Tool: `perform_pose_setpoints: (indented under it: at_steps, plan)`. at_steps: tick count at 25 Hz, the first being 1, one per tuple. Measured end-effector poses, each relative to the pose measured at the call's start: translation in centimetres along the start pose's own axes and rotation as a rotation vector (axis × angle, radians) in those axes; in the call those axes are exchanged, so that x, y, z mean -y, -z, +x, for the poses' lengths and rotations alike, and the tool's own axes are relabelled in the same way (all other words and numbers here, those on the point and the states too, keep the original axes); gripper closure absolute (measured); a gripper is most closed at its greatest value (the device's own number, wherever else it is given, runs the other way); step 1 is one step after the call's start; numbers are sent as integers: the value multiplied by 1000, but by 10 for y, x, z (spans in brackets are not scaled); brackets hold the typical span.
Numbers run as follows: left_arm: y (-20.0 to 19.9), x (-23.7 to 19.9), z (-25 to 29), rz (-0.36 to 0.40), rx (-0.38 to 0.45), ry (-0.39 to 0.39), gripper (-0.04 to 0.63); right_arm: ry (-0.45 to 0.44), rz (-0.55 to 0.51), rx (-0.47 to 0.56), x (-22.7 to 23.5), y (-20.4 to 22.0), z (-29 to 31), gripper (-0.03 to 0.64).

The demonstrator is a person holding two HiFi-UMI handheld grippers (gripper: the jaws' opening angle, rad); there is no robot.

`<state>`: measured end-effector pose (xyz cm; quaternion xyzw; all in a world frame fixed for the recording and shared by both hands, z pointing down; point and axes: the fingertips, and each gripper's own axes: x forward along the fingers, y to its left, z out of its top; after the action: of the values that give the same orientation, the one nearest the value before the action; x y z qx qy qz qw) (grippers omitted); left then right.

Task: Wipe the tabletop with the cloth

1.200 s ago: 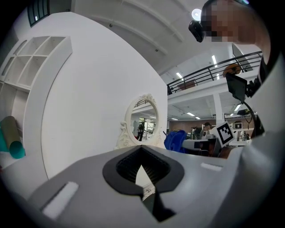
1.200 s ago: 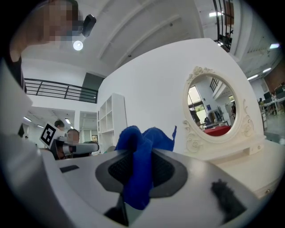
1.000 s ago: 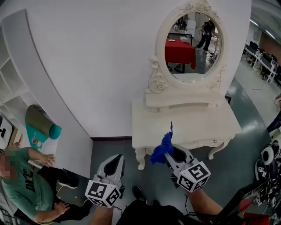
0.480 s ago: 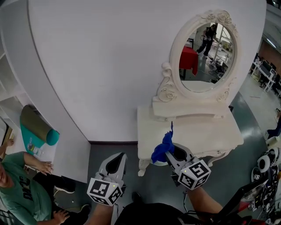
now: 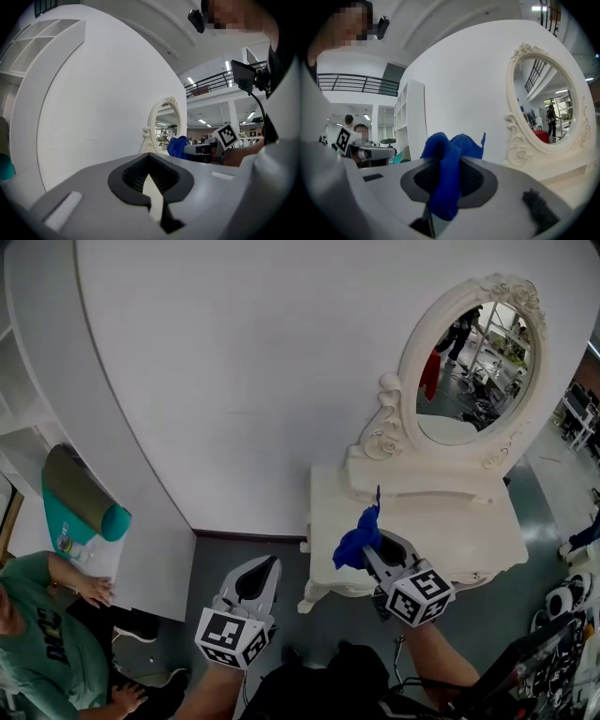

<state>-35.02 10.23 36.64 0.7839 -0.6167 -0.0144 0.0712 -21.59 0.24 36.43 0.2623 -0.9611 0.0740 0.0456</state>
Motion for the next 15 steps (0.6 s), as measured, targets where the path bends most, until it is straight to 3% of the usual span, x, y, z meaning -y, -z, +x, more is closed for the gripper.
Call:
perform_pose_setpoints:
  at_steps: [15]
  plan:
    - [19,-35,62,-41,-17,-132,589,-167,-58,-192,70,52,117,522]
